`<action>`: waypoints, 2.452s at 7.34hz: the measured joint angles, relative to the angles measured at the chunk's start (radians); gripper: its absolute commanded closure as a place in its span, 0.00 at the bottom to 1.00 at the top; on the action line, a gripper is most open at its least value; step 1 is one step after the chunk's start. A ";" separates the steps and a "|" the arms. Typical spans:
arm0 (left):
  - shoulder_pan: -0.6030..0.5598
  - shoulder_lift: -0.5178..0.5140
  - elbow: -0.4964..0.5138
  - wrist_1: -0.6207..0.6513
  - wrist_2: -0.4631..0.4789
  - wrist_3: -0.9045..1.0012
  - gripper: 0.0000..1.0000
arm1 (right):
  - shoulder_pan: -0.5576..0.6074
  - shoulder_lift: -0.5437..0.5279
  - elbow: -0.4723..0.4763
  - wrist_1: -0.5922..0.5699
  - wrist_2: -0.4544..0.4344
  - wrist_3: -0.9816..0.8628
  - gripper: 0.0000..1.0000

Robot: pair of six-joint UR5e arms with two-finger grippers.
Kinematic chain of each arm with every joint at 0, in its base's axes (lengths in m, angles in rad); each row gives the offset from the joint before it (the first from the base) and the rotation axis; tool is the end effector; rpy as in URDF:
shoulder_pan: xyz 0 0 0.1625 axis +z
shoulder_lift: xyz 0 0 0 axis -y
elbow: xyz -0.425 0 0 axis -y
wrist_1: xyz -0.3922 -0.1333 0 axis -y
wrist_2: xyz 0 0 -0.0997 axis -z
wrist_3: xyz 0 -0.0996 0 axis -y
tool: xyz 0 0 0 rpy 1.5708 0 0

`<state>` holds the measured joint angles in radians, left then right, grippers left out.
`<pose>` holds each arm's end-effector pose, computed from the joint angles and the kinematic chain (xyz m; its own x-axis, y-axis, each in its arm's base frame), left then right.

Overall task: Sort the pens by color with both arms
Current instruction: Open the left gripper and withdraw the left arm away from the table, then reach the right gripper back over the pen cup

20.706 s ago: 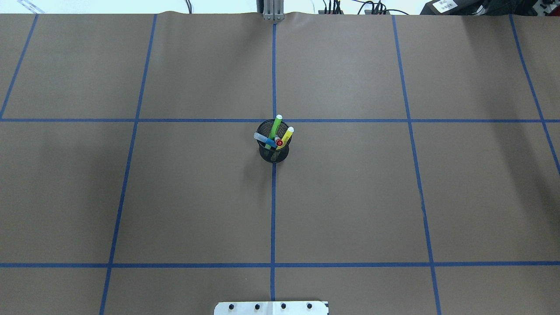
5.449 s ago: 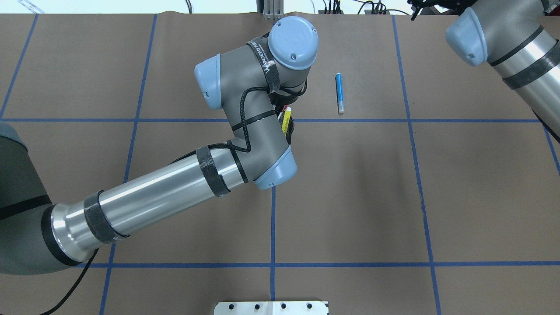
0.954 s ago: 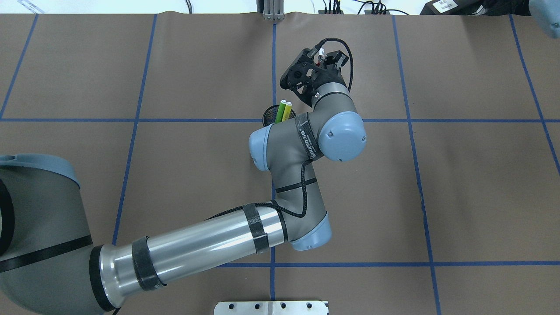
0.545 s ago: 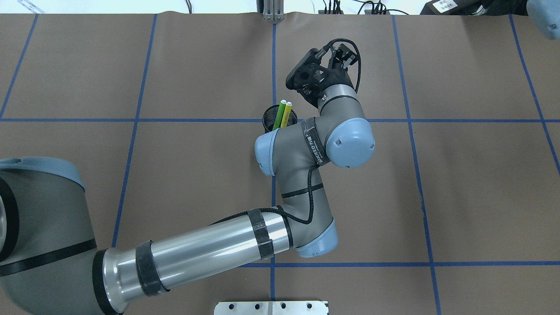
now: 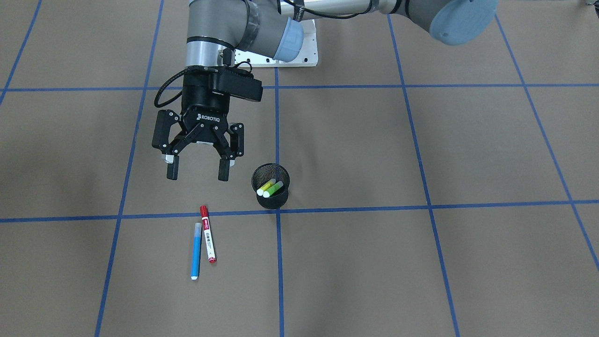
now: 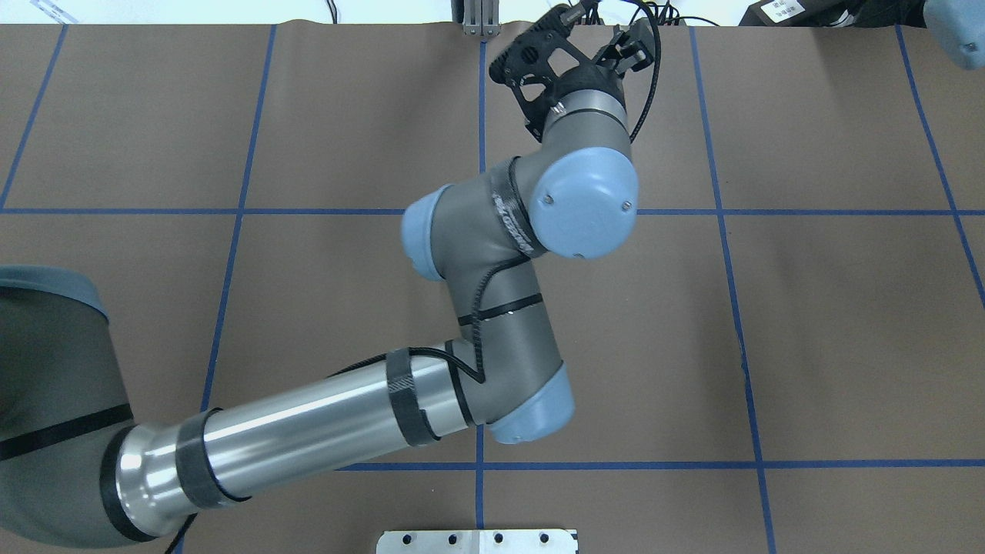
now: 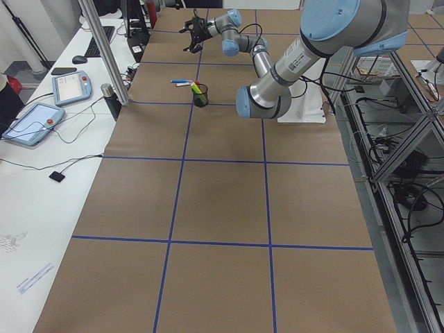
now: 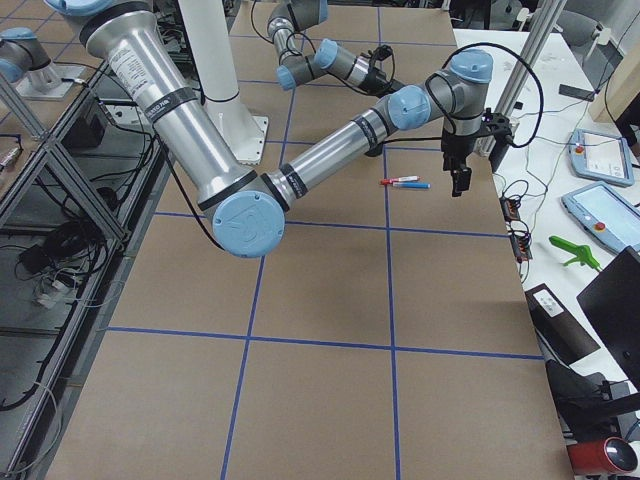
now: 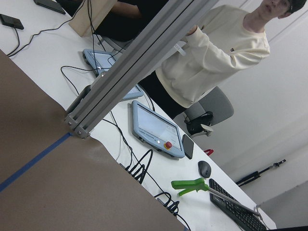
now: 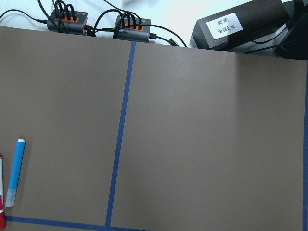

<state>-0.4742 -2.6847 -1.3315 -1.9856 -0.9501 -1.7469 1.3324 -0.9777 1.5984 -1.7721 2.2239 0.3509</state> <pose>0.5696 -0.5073 -0.0242 0.0911 -0.2069 -0.9741 0.8984 0.4391 -0.0093 -0.0898 -0.6778 0.3185 0.7440 -0.0968 0.6611 -0.0427 0.9805 0.1916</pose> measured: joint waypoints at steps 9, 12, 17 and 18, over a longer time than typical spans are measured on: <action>-0.517 0.558 -0.464 0.472 -1.064 0.843 0.00 | -0.309 0.390 -0.112 -0.186 -0.046 0.950 0.02; -0.651 0.713 -0.454 0.473 -1.164 1.156 0.00 | -0.505 0.449 -0.099 -0.180 -0.238 1.330 0.13; -0.787 0.815 -0.347 0.461 -1.294 1.452 0.00 | -0.626 0.409 -0.201 0.097 -0.375 1.290 0.30; -0.802 0.817 -0.333 0.460 -1.305 1.476 0.00 | -0.648 0.406 -0.218 0.125 -0.382 1.219 0.30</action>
<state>-1.2760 -1.8681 -1.6644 -1.5261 -2.2549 -0.2714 0.6844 -0.5722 1.3806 -1.6472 1.8418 1.5699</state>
